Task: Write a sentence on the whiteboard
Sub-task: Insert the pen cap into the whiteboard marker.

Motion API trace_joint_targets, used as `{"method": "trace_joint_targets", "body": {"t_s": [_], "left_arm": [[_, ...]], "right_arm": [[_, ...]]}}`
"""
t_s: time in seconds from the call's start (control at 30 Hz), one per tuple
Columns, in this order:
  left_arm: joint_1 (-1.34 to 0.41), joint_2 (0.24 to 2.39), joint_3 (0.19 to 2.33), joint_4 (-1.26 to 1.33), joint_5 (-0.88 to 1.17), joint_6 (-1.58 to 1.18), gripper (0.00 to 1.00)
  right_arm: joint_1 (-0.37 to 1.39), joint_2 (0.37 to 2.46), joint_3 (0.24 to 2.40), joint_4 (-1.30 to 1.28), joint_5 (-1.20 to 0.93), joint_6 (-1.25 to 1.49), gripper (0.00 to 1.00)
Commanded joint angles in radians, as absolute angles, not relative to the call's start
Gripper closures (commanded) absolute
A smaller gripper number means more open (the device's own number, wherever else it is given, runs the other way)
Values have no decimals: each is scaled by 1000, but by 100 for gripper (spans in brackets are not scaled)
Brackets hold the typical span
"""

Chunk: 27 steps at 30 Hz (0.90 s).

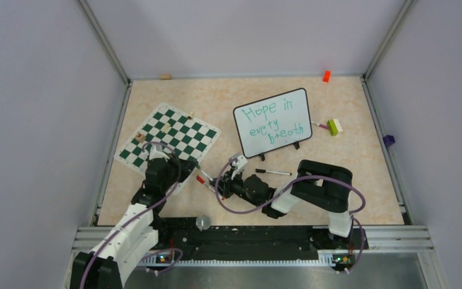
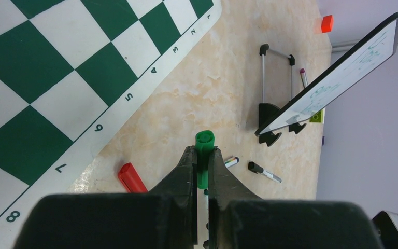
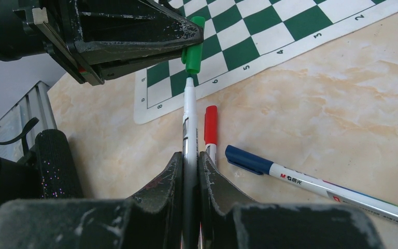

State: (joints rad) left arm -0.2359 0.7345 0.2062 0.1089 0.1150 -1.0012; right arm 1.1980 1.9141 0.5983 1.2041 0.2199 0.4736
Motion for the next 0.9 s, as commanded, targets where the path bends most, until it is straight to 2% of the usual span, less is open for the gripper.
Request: {"method": "trace_joint_targets", "body": {"t_s": [0.0,0.87], "left_arm": [[-239,715,202,123,123,-1008,100],[-239,673,178,105,198,-1005,100]], "right_arm": [[1211,1930,632,1227,230,479,100],[1203,1934,656,1203,218,466,100]]}}
